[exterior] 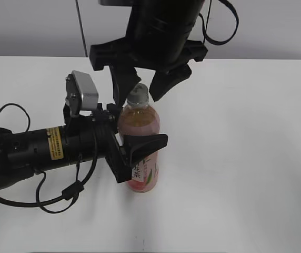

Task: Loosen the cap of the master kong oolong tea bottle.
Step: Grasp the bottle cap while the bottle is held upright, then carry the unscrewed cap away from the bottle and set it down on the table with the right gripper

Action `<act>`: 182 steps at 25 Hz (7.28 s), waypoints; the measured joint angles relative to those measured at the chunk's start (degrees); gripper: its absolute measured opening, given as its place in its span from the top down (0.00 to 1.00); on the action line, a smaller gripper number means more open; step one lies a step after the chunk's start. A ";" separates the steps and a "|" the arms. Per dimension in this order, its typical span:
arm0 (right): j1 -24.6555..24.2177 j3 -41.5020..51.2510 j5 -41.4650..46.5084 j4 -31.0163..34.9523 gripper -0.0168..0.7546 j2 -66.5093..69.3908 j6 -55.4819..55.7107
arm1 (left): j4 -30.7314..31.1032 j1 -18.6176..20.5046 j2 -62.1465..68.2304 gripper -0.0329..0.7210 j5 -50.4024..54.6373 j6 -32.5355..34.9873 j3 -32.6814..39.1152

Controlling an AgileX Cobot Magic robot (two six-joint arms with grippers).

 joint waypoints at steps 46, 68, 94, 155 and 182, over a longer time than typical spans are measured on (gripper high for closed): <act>0.60 -1.91 0.89 -5.00 0.62 0.00 -55.70 | -0.25 -0.06 0.00 0.35 0.47 -0.25 -0.34; 0.04 -1.97 1.54 -0.22 0.62 -0.11 -129.99 | 0.53 0.00 0.00 0.35 0.42 -0.15 -0.41; 0.04 -2.25 1.69 -0.11 0.62 -0.22 -164.01 | 0.87 0.10 0.00 0.35 0.36 -0.26 -0.41; -26.32 18.65 1.03 -17.82 0.63 -5.24 -12.62 | 1.49 0.10 0.00 0.35 0.23 -0.26 -0.41; -26.51 35.98 -11.58 -14.54 0.31 -10.40 -9.19 | 0.18 0.10 0.00 0.35 0.23 -0.34 -0.41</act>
